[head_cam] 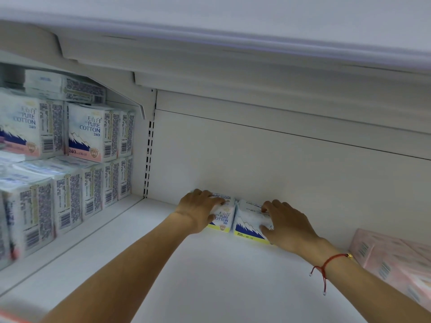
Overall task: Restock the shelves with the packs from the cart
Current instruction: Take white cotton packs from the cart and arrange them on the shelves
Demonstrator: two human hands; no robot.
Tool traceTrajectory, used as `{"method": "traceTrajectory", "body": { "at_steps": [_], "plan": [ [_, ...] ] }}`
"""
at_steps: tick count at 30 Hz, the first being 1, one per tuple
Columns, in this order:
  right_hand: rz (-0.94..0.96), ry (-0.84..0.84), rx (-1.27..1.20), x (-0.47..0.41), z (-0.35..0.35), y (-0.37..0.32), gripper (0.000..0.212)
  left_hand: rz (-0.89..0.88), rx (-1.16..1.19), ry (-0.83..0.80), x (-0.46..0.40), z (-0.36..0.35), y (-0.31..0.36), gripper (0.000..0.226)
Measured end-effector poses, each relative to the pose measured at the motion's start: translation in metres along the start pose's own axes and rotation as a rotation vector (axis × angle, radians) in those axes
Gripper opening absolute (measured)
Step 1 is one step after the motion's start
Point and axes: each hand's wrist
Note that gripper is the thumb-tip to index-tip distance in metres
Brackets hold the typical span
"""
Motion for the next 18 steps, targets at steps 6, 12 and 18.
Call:
{"method": "traceTrajectory", "body": {
  "at_steps": [6,12,18],
  "plan": [
    [0.039,-0.002,0.004,0.017,0.03,0.0,0.053,0.01,0.024,-0.042,0.012,0.022,0.008,0.064],
    [-0.008,-0.045,-0.037,0.075,0.088,0.003,0.03,0.031,0.105,-0.012,0.052,0.076,0.061,0.047],
    [-0.078,-0.017,-0.141,0.149,0.15,0.014,0.021,0.103,0.243,-0.069,0.092,0.122,0.11,0.042]
  ]
}}
Point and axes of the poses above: each hand's wrist, its own x-axis away from the middle knuckle, its own z-axis out of the back of the hand, y = z × x, and after that the axes turned 12 degrees about y, right-handed
